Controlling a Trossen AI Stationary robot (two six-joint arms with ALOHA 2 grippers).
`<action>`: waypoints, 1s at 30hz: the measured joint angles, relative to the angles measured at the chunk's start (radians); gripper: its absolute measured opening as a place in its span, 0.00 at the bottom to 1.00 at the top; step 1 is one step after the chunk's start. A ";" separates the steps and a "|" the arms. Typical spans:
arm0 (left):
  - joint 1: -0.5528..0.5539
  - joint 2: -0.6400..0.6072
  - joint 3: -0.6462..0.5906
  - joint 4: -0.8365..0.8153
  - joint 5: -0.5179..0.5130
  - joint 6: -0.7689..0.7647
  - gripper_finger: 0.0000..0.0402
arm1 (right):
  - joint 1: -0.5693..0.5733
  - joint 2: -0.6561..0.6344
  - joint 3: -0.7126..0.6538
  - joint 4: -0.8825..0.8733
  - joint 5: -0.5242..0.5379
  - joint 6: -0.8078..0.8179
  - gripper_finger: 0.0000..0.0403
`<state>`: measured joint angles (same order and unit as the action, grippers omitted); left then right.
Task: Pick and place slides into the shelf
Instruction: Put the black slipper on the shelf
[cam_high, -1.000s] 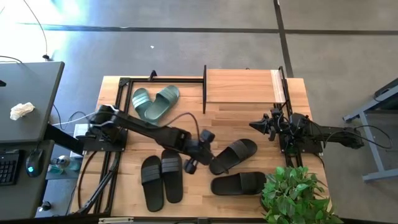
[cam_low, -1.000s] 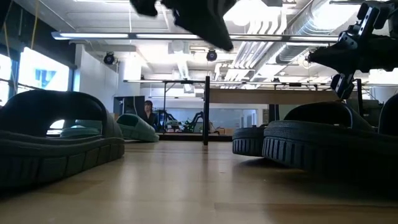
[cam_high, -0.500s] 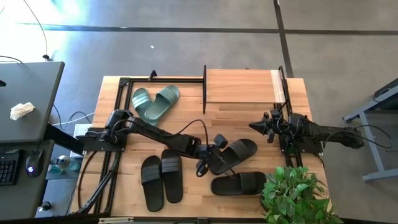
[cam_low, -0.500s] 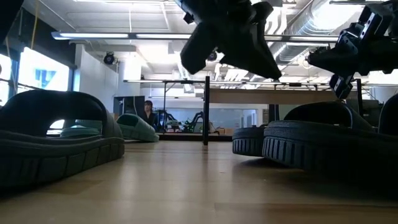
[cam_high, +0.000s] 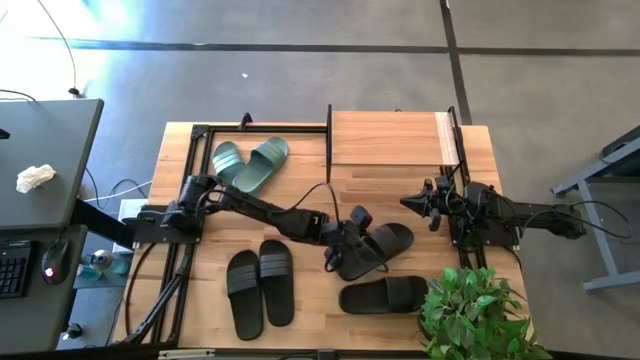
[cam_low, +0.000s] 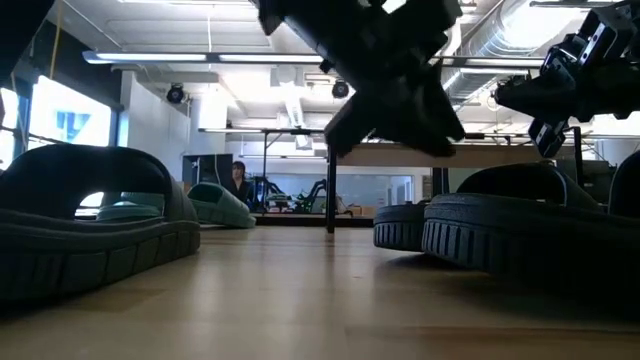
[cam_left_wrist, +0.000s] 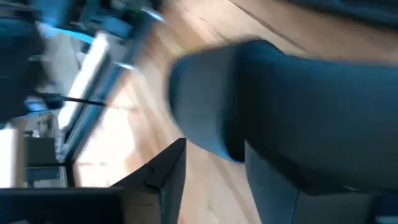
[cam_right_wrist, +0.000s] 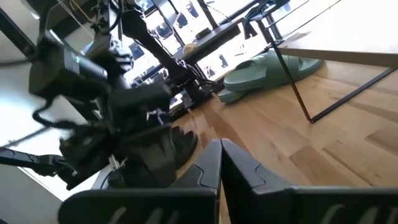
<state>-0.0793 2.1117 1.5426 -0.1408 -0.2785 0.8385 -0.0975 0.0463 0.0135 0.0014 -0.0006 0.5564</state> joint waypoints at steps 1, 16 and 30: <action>-0.001 0.016 0.004 0.040 -0.002 0.013 0.39 | 0.000 0.000 0.000 0.000 0.000 0.000 0.00; 0.000 0.110 0.004 0.202 -0.026 0.020 0.40 | 0.000 0.006 0.000 0.001 0.000 0.003 0.00; 0.022 0.171 0.003 0.322 -0.032 -0.008 0.40 | 0.000 0.005 0.000 0.002 0.000 0.002 0.00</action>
<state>-0.0572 2.2825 1.5458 0.1817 -0.3101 0.8310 -0.0978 0.0517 0.0135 0.0029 -0.0006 0.5589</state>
